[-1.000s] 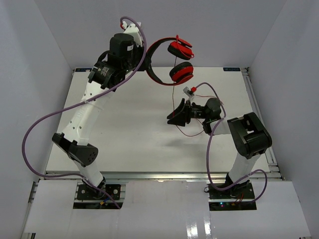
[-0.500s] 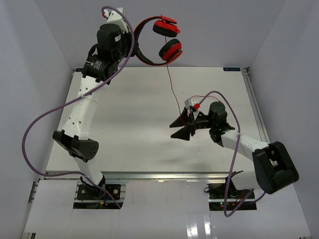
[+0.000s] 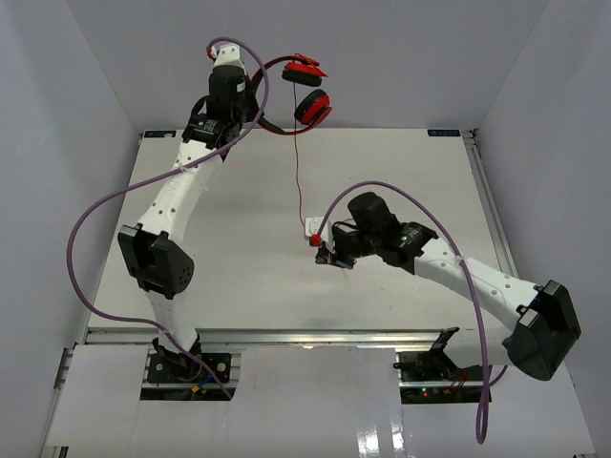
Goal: Wrap the headphones
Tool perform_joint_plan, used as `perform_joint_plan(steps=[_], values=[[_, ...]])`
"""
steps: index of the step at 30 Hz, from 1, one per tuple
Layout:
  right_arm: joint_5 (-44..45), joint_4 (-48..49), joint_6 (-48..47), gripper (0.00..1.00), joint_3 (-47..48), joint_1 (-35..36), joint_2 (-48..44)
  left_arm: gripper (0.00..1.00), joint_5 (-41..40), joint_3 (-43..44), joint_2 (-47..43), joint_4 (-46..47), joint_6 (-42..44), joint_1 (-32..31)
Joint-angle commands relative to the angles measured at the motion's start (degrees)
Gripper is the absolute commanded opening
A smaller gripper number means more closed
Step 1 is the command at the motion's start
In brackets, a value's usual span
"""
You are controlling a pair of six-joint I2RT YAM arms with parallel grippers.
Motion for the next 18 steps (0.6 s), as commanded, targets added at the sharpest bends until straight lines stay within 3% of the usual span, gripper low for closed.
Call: perform_joint_plan(steps=[1, 5, 10, 15, 18], values=[[28.85, -12.01, -15.42, 0.16, 12.31, 2.93, -1.08, 0.00, -0.06, -7.39, -2.85, 6.36, 1.08, -0.52], [45.89, -9.39, -26.40, 0.15, 20.82, 3.85, -0.26, 0.00, 2.68, -17.52, -4.54, 9.92, 2.02, -2.12], [55.55, 0.09, -35.16, 0.16, 24.58, 3.68, 3.40, 0.00, 8.04, -23.46, -4.29, 10.64, 2.45, -5.69], [53.54, 6.36, -36.32, 0.16, 23.86, 1.32, 4.74, 0.00, 16.35, -30.88, -7.76, 11.55, 3.44, -7.05], [43.44, 5.96, -28.67, 0.16, 22.97, -4.29, 4.09, 0.00, 17.18, -37.01, -11.02, 12.78, 3.69, -7.30]])
